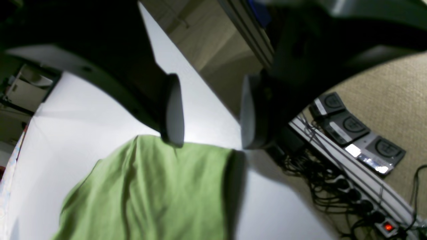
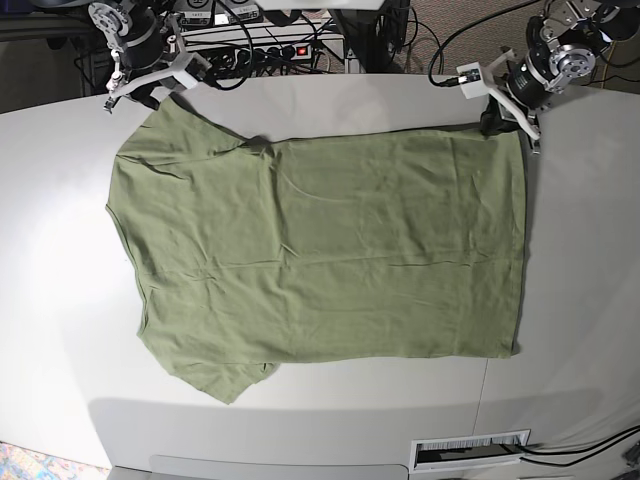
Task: Fold the T-shirt properly
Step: 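Lower the right gripper and grasp the other shoulder edge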
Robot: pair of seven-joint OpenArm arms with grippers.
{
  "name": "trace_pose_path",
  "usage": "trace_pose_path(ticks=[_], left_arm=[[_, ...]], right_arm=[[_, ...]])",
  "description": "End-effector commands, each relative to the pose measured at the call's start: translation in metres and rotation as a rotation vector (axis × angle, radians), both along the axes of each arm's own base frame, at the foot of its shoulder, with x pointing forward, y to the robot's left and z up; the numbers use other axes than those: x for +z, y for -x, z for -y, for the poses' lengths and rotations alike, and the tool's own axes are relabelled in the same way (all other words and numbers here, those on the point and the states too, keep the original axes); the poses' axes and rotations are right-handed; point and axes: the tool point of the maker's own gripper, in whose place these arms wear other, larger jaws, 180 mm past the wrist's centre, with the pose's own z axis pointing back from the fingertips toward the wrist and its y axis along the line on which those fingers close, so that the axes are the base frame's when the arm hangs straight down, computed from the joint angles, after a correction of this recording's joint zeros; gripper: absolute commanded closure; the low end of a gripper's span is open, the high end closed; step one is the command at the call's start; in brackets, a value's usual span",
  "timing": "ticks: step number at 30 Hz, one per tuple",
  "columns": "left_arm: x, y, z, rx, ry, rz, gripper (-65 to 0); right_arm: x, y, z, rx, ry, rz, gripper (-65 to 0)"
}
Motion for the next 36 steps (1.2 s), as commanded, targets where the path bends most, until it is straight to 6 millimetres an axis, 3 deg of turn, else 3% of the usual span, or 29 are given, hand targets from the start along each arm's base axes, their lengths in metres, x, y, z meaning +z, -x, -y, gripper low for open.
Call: trace_pose_path(ticks=[1,7,13,17,27,36], left_arm=[[0.000,0.003,-0.002,-0.010,-0.005,-0.015,0.0],[0.000,0.003,-0.002,-0.009,-0.008,-0.015,0.0],[0.000,0.003,-0.002,-0.008,-0.008,-0.015,0.0],[0.000,0.003,-0.002,-0.008,-0.008,-0.015,0.0],[0.000,0.003,-0.002,-0.008,-0.009,-0.015,0.0],[0.000,0.003,-0.002,-0.009,-0.009,-0.015,0.0]], right_arm=[[0.008,-0.009,-0.003,0.009,-0.017,0.036,-29.1],[0.011,-0.019,-0.006,0.008,-0.045,0.062,-29.1],[-0.004,-0.007,-0.004,-0.011,-0.074,-0.012,-29.1],[-0.005,-0.007,-0.004,-0.012,-0.072,-0.013,-29.1],[0.003,-0.027,-0.006,0.000,-0.084,0.044,-29.1],[-0.021,-0.025,0.019,-0.038,-0.034,0.000,-27.4]])
